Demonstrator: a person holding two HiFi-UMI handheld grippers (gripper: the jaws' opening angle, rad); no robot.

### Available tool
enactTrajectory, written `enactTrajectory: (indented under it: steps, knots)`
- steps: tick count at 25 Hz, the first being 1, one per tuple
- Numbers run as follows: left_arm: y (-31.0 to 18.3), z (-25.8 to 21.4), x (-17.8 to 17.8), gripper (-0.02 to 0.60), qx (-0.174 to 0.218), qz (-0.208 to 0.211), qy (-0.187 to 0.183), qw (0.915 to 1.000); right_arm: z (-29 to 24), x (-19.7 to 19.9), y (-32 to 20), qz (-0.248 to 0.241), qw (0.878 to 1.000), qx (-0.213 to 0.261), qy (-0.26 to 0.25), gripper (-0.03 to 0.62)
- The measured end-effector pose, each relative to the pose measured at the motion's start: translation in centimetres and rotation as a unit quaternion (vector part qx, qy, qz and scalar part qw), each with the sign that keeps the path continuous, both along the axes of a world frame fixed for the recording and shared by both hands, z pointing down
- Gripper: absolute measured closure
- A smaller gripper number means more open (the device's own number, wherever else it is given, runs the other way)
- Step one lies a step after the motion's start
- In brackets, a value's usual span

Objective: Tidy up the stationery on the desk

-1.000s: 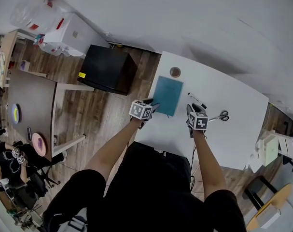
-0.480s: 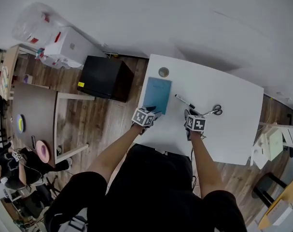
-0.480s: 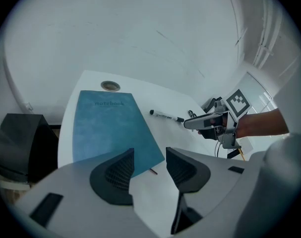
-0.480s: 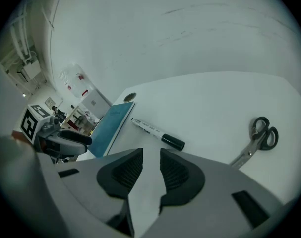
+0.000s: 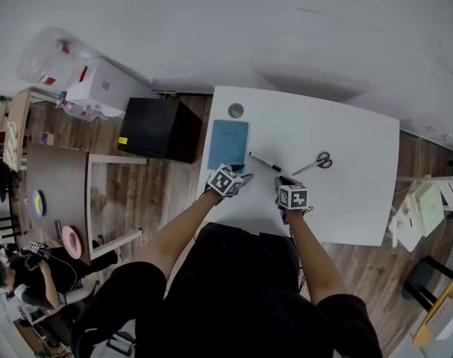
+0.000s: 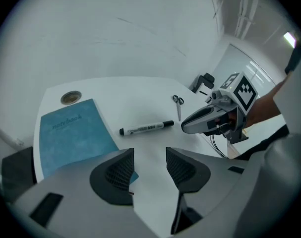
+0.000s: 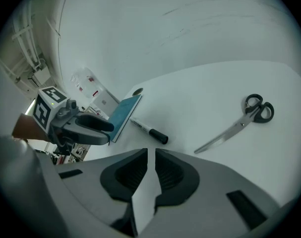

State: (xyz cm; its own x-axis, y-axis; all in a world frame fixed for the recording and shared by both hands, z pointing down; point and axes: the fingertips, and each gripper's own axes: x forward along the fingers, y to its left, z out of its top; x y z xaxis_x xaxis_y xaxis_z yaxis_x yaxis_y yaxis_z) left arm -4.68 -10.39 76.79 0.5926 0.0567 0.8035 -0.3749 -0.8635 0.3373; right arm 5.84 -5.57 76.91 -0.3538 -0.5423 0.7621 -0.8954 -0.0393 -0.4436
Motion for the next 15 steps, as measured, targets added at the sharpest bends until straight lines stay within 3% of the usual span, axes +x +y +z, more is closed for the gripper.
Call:
enactTrajectory:
  steps: [6,9,12,15]
  knots:
    - [0.5,0.3,2.3,0.376,0.038,0.085,-0.021,0.9954,0.4,0.8,2.7,0.011,0.999,-0.003,-0.031,0.528]
    - [0.6,0.8,3.3,0.376,0.052,0.133,-0.036,0.9891,0.6,1.6,3.6,0.02,0.999,-0.006,-0.035,0.528]
    - [1.9,2.0,3.2,0.376,0.058,0.199,-0.068,0.9758,0.8,2.3,4.3,0.028,0.999,-0.009,-0.043,0.528]
    - [3.1,3.3,2.8,0.376,0.077,0.263,-0.103,0.9562,1.0,3.0,4.8,0.042,0.998,-0.01,-0.051,0.528]
